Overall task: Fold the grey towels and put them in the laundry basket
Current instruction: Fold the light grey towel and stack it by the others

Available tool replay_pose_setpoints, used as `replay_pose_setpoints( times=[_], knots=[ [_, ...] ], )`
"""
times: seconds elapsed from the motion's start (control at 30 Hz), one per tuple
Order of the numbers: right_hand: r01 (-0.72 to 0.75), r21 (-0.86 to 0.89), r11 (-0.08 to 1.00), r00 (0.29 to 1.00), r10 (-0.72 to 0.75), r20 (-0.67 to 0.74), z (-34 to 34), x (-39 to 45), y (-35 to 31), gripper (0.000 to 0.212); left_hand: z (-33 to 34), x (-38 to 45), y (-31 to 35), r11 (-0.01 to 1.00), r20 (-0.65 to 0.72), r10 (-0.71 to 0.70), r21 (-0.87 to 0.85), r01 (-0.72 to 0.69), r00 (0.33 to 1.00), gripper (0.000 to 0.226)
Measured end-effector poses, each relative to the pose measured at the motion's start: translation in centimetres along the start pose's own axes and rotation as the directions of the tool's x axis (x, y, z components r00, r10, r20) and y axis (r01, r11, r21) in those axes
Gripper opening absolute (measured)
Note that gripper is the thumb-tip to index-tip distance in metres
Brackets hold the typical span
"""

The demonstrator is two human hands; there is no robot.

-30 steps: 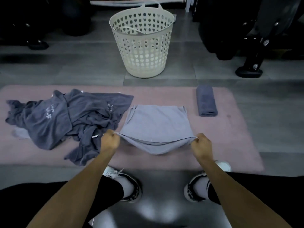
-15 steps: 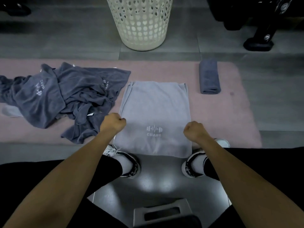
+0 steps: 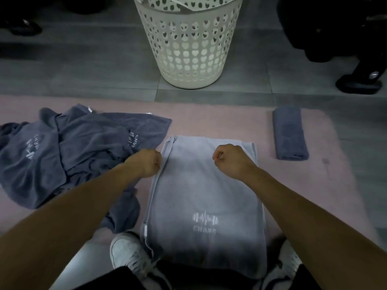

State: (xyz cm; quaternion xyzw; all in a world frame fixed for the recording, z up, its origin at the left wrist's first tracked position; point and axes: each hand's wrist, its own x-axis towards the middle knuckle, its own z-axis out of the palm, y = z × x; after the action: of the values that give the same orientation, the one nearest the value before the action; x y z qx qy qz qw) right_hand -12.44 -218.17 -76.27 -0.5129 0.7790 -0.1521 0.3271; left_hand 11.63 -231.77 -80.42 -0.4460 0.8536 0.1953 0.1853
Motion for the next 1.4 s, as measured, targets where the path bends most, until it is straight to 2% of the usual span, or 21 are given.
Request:
replay_pose_setpoints(
  times=[0.1, 0.17, 0.27, 0.33, 0.4, 0.5, 0.53, 0.6, 0.67, 0.77, 0.87, 1.0, 1.03, 1.1, 1.17, 1.2, 1.27, 1.33, 1.4],
  knots=[
    [0.020, -0.048, 0.999, 0.999, -0.018, 0.051, 1.4, 4.4, 0.4, 0.016, 0.6, 4.5, -2.1, 0.996, 0.093, 0.040, 0.070, -0.047, 0.995, 0.016],
    [0.040, -0.053, 0.998, 0.994, -0.035, 0.101, 2.6, 6.9, 0.8, 0.017, 1.1, 7.2, -3.3, 0.998, 0.073, 0.051, 0.029, -0.054, 0.996, 0.017],
    [0.100, -0.080, 0.992, 0.980, -0.085, 0.178, 4.1, 9.8, 1.8, 0.016, 1.9, 10.6, -4.2, 0.980, -0.056, 0.028, -0.196, -0.039, 0.998, 0.017],
    [0.122, -0.086, 0.989, 0.973, -0.102, 0.205, 4.9, 11.5, 2.6, 0.014, 2.4, 12.5, -4.1, 0.939, -0.173, 0.042, -0.330, -0.098, 0.984, 0.033],
    [0.126, -0.085, 0.988, 0.973, -0.106, 0.203, 5.4, 13.1, 3.5, 0.013, 2.9, 14.0, -3.9, 0.899, -0.251, 0.140, -0.374, -0.229, 0.958, 0.046],
    [0.129, -0.087, 0.988, 0.977, -0.111, 0.182, 6.1, 14.9, 4.1, 0.015, 3.9, 16.0, -4.5, 0.889, -0.322, 0.232, -0.313, -0.335, 0.918, 0.043],
    [0.134, -0.089, 0.987, 0.976, -0.116, 0.183, 6.4, 15.3, 4.2, 0.016, 4.2, 16.3, -4.6, 0.899, -0.337, 0.194, -0.315, -0.304, 0.921, 0.034],
    [0.133, -0.072, 0.988, 0.976, -0.118, 0.184, 7.1, 16.1, 4.3, 0.018, 4.2, 16.6, -4.8, 0.917, -0.338, -0.005, -0.378, -0.131, 0.941, 0.019],
    [0.104, -0.047, 0.993, 0.981, -0.095, 0.171, 8.0, 16.6, 4.6, 0.017, 4.3, 16.8, -5.4, 0.873, -0.309, -0.168, -0.488, -0.004, 0.936, 0.026],
    [0.029, -0.046, 0.998, 0.990, -0.022, 0.139, 9.3, 16.8, 5.2, 0.018, 3.9, 16.7, -6.5, 0.839, -0.317, -0.253, -0.543, 0.043, 0.914, 0.034],
    [-0.036, -0.044, 0.998, 0.996, 0.039, 0.076, 10.6, 16.7, 5.5, 0.016, 3.6, 16.9, -6.8, 0.869, -0.364, -0.274, -0.490, 0.067, 0.890, 0.027],
    [-0.023, -0.055, 0.998, 0.999, 0.024, 0.023, 11.4, 16.5, 5.6, 0.012, 2.9, 16.9, -5.9, 0.867, -0.433, -0.308, -0.495, 0.063, 0.847, 0.024],
    [-0.020, -0.048, 0.999, 1.000, 0.021, 0.022, 11.5, 16.4, 5.6, 0.011, 2.9, 16.4, -5.6, 0.893, -0.480, -0.252, -0.450, 0.011, 0.840, 0.024],
    [-0.015, -0.043, 0.999, 1.000, 0.016, 0.023, 11.3, 16.4, 5.7, 0.010, 3.5, 15.1, -4.8, 0.956, -0.524, 0.008, -0.245, -0.160, 0.852, 0.029],
    [-0.005, -0.047, 0.999, 1.000, 0.006, 0.026, 11.3, 16.4, 5.8, 0.010, 5.1, 14.2, -4.5, 0.961, -0.420, 0.249, -0.003, -0.276, 0.872, 0.037],
    [0.000, -0.042, 0.999, 1.000, 0.001, 0.026, 11.3, 16.4, 5.9, 0.010, 5.7, 14.0, -4.6, 0.962, -0.351, 0.270, 0.059, -0.267, 0.896, 0.038],
    [0.012, -0.031, 0.999, 1.000, -0.011, 0.027, 11.1, 16.2, 5.9, 0.010, 6.1, 13.8, -4.5, 0.993, -0.290, 0.121, 0.032, -0.117, 0.949, 0.047],
    [0.032, -0.041, 0.999, 0.999, -0.031, 0.022, 10.3, 15.8, 6.2, 0.011, 6.0, 13.8, -3.7, 0.999, -0.292, 0.020, 0.045, -0.007, 0.956, 0.059],
    [0.063, -0.054, 0.997, 0.998, -0.063, 0.003, 8.9, 15.1, 7.0, 0.012, 5.8, 13.9, -1.7, 0.990, -0.323, 0.101, 0.124, -0.064, 0.941, 0.062]
  ],
)
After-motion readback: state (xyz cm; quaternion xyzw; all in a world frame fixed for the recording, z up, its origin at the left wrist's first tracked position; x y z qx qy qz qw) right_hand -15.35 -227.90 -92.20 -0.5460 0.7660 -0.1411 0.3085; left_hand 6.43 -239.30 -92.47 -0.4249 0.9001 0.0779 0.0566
